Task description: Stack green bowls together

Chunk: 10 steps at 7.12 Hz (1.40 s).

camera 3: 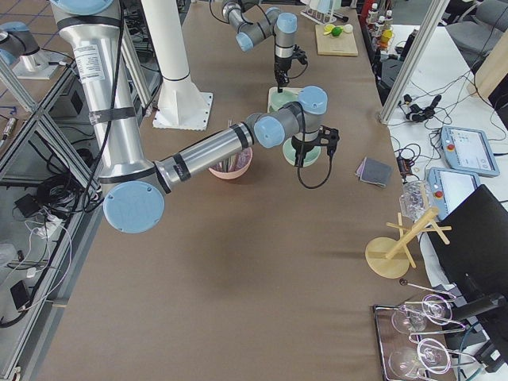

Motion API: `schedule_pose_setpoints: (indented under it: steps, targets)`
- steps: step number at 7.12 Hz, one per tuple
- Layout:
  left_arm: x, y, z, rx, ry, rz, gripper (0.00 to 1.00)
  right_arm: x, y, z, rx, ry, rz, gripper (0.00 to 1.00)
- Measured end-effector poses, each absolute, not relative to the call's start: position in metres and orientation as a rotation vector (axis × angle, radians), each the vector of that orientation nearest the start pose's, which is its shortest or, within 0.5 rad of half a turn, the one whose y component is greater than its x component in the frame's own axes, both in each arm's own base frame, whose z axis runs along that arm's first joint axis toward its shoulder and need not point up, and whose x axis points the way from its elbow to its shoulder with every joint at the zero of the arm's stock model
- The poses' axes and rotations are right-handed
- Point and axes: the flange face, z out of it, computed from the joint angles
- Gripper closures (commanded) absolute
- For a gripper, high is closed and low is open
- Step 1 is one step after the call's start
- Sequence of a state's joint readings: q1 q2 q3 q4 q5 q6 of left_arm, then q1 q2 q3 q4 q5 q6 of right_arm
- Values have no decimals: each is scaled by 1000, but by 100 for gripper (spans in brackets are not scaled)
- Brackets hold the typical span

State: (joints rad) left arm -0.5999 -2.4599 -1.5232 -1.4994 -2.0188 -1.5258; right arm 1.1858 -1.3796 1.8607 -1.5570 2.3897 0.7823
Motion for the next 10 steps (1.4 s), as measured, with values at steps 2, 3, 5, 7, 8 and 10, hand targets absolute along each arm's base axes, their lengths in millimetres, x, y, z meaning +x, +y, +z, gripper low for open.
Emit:
schedule_pose_setpoints:
  steps: [2, 3, 5, 7, 8, 10]
  targets:
    - [556, -484, 140, -166, 844, -330, 100, -150, -531, 411, -52, -926, 165, 100]
    - [560, -482, 142, -165, 846, -319, 100, -150, -531, 410, -52, -926, 165, 100]
    - [569, -477, 145, -165, 855, -300, 100, -149, -531, 411, -52, -926, 166, 100]
    - [570, -476, 148, -163, 860, -296, 100, -149, -531, 411, -52, -926, 166, 100]
    - [569, -477, 151, -158, 872, -293, 100, -149, -531, 411, -51, -926, 167, 100]
    - [567, -478, 159, -144, 903, -287, 100, -149, -531, 411, -50, -925, 166, 100]
